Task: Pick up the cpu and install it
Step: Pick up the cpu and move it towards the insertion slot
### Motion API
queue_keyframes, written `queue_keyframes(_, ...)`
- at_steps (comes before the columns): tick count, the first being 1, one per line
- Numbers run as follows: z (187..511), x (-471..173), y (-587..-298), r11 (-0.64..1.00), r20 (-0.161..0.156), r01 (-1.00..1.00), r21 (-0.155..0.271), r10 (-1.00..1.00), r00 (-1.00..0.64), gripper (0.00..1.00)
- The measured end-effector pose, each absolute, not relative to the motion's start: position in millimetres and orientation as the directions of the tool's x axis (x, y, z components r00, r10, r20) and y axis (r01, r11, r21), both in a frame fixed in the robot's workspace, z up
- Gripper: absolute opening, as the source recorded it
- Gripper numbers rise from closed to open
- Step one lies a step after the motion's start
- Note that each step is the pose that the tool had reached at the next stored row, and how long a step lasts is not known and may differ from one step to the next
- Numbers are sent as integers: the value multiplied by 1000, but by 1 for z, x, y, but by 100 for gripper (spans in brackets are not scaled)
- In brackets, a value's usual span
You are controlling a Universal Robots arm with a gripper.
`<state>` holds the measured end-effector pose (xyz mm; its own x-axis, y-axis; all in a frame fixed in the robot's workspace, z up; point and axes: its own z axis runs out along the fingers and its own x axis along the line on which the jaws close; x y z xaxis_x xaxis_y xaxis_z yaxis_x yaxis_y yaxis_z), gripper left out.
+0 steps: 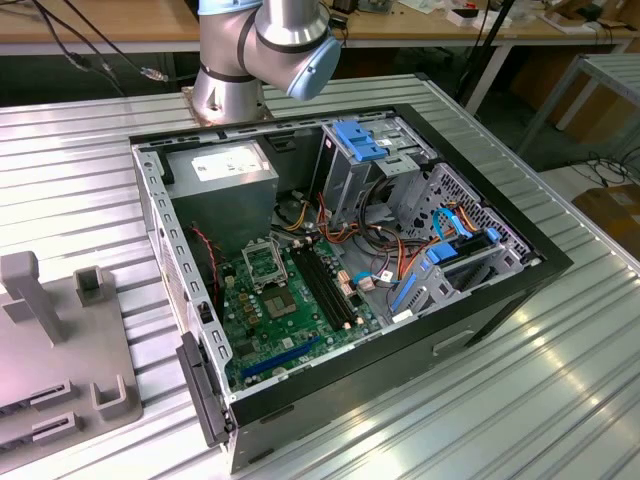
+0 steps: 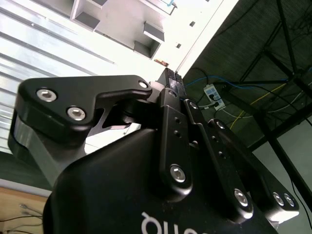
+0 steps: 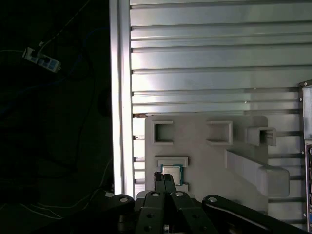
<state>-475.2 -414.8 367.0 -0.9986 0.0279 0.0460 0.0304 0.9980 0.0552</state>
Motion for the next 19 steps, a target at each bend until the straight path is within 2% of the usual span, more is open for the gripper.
queue_keyframes(7,367,-475,-415,998,46,-5,55,-7,-999,11)
queue_keyframes(19,366,-475,-415,971,46,-232,55,-234,-971,11)
